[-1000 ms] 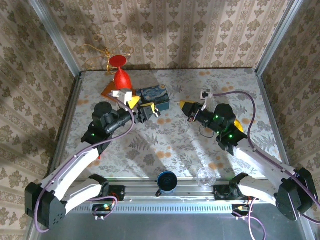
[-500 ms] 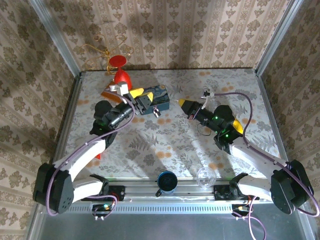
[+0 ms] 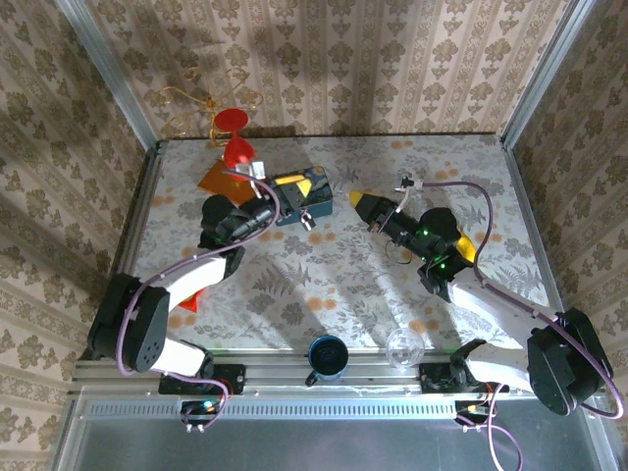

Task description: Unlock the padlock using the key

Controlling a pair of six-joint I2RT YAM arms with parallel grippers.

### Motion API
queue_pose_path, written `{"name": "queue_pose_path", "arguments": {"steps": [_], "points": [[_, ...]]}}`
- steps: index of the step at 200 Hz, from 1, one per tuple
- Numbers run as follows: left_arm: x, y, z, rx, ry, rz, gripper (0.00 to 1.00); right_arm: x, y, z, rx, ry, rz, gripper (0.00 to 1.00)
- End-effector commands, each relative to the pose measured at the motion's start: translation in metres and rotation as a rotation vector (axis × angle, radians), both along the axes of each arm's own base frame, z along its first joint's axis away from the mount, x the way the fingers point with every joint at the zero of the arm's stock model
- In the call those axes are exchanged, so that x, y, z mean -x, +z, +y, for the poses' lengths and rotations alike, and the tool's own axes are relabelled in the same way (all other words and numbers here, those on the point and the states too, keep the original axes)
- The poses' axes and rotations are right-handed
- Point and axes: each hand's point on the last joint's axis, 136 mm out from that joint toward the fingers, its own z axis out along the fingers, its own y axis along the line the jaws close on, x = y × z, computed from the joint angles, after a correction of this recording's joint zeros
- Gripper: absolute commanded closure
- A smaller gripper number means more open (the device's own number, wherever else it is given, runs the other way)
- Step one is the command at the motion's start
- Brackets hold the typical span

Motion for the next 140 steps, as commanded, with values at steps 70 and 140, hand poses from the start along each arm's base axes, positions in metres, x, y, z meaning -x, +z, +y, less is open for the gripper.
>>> {"name": "queue_pose_path", "arguments": {"steps": [70, 140], "points": [[0.043, 0.027, -0.045, 0.014, -0.255, -0.121, 0.48, 0.012, 0.022, 0.007, -0.041, 0.049, -0.05, 1.0], [0.044, 0.022, -0.05, 0.0, -0.27, -0.106, 0.54, 0.016, 0.031, 0.013, -0.042, 0.065, -0.072, 1.0]]}}
